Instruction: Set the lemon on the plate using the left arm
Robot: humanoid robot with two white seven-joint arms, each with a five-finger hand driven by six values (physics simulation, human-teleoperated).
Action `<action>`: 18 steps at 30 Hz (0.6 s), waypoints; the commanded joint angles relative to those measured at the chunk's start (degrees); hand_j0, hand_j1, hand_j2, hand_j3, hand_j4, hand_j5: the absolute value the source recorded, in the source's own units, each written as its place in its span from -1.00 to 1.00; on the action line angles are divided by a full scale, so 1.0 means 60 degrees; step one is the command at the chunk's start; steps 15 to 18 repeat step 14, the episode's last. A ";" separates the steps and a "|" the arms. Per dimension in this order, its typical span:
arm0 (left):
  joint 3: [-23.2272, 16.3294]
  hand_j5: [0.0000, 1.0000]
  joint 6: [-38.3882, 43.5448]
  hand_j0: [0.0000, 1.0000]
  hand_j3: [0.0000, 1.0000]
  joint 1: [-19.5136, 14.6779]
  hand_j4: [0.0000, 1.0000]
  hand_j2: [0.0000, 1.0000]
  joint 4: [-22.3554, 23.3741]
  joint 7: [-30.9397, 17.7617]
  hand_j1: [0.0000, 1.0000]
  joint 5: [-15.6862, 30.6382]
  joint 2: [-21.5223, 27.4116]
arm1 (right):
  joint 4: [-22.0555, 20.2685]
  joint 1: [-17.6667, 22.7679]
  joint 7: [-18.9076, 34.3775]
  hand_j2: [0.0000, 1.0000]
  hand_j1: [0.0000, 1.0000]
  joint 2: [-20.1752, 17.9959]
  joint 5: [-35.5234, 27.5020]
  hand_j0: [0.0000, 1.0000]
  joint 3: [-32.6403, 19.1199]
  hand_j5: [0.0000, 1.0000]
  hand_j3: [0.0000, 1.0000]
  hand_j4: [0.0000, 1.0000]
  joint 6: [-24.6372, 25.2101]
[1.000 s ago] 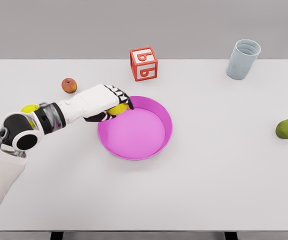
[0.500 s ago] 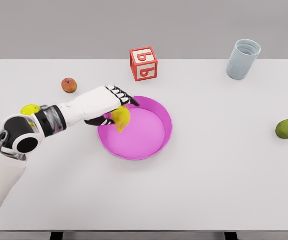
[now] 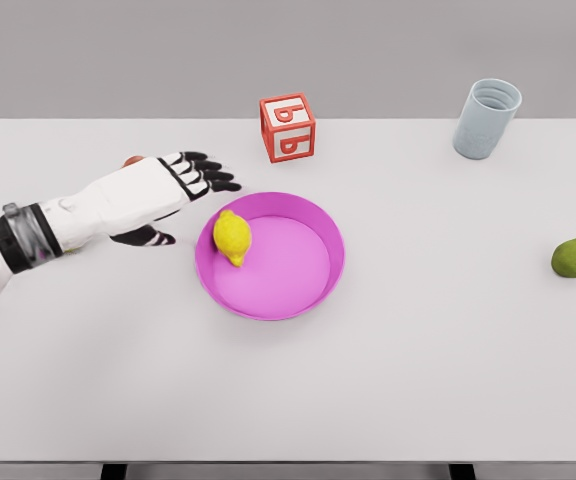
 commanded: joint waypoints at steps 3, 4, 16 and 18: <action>0.1015 1.00 -0.0107 1.00 1.00 0.0234 1.00 1.00 -0.0032 0.0006 1.00 0.0663 0.0711 | 0.0006 0.0000 0.0001 1.00 1.00 0.0001 0.0002 1.00 0.0001 1.00 1.00 1.00 0.0000; 0.1498 1.00 -0.0107 1.00 1.00 0.0454 1.00 1.00 -0.0032 0.0006 1.00 0.0663 0.0711 | 0.0006 0.0000 0.0001 1.00 1.00 0.0001 0.0002 1.00 0.0001 1.00 1.00 1.00 0.0000; 0.2744 1.00 -0.0107 1.00 1.00 0.0953 1.00 1.00 0.0232 0.0006 1.00 0.0722 0.1180 | -0.0009 0.0000 0.0001 1.00 1.00 0.0001 0.0002 1.00 0.0001 1.00 1.00 1.00 0.0000; 0.2744 1.00 -0.0107 1.00 1.00 0.0953 1.00 1.00 0.0232 0.0006 1.00 0.0722 0.1180 | -0.0009 0.0000 0.0001 1.00 1.00 0.0001 0.0002 1.00 0.0001 1.00 1.00 1.00 0.0000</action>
